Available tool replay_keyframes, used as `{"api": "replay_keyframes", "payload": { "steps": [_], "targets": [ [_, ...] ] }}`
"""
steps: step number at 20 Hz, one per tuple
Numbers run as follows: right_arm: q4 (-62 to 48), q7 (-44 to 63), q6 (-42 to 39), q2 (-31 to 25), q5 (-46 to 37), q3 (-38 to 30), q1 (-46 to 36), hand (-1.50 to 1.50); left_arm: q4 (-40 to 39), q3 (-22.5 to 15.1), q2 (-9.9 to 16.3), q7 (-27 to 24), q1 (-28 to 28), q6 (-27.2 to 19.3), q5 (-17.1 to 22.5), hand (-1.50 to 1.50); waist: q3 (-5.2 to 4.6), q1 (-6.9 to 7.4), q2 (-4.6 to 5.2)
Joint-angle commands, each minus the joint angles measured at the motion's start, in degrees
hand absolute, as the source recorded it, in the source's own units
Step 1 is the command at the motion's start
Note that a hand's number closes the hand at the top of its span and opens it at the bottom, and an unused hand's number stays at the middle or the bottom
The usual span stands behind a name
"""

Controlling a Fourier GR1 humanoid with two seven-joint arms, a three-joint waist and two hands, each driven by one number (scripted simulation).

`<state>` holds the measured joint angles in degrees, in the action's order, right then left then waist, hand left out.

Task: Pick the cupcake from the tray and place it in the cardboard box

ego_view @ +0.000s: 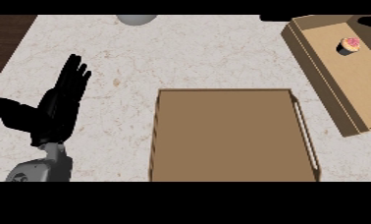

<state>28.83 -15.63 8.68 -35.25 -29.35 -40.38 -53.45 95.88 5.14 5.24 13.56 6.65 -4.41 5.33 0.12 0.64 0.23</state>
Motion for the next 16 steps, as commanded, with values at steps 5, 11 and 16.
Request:
{"api": "replay_keyframes", "payload": {
  "steps": [5, 11, 16],
  "targets": [
    [-3.49, -6.98, -4.33, -4.86, 10.68, -7.92, 4.1, -1.5, 3.66, -1.49, -0.46, 3.66, -0.64, -0.58, -0.25, 0.0, -0.01, 0.31, 0.04],
    [-2.64, -7.29, -5.77, -7.17, 14.92, -7.42, 6.72, -1.5, -2.87, 0.05, -0.75, -4.06, -1.3, 0.32, -0.81, 0.0, -0.1, -0.2, -0.07],
    [-7.65, -13.47, -8.92, -11.21, 17.05, -8.25, 9.93, -1.5, -2.94, 2.66, 1.84, -1.58, 1.4, 1.34, 1.05, 0.0, -0.04, 0.26, 0.15]
  ]
}}
